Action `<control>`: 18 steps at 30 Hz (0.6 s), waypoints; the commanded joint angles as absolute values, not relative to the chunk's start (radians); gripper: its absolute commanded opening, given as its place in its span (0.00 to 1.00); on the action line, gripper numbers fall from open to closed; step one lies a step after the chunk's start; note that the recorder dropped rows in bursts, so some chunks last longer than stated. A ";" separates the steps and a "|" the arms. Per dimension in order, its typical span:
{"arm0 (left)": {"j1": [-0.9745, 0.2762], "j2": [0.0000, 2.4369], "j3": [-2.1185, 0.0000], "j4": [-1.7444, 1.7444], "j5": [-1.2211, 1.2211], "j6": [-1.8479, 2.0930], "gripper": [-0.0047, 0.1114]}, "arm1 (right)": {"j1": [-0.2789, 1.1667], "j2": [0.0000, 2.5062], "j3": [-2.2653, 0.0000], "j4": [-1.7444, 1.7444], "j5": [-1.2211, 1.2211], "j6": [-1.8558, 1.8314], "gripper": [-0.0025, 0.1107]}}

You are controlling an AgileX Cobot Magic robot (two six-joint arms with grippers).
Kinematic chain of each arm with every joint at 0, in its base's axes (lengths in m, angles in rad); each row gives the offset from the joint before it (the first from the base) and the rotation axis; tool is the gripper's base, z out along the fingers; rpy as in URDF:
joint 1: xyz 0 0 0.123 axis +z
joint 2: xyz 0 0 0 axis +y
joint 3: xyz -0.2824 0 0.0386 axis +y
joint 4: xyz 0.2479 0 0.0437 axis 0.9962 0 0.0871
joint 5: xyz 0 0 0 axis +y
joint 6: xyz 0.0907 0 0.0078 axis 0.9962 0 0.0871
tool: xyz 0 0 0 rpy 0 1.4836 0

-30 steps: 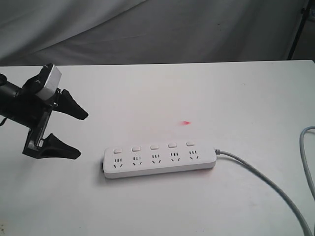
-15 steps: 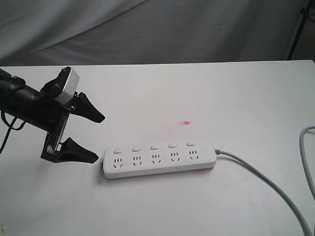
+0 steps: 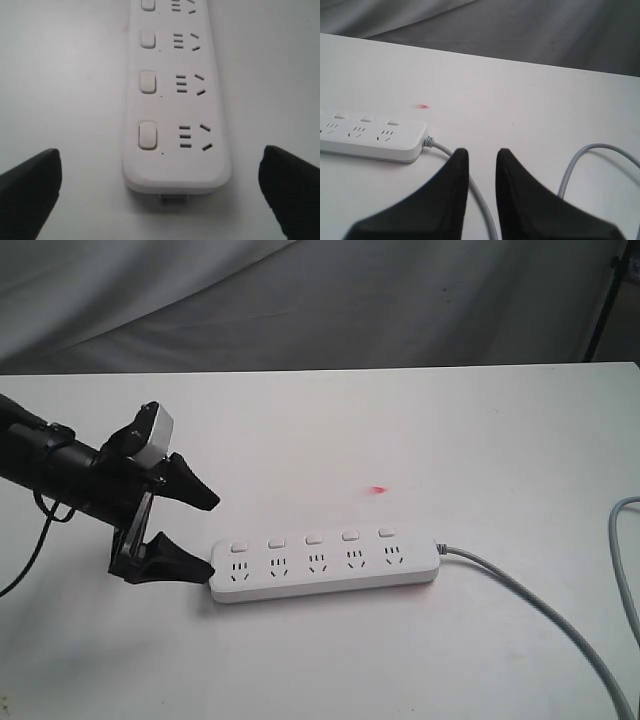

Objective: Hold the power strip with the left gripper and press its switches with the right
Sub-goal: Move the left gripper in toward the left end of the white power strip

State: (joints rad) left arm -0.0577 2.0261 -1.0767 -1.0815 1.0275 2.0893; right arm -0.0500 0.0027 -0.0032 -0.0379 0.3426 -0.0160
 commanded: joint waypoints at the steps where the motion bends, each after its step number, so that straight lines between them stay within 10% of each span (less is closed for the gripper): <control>1: -0.064 2.038 -1.074 -1.105 1.019 2.094 0.94 | -0.048 0.000 0.000 -0.036 0.341 -0.014 0.19; 18: -0.151 2.050 -1.074 -1.095 0.967 2.094 0.94 | -0.048 0.000 0.000 -0.036 0.341 -0.014 0.19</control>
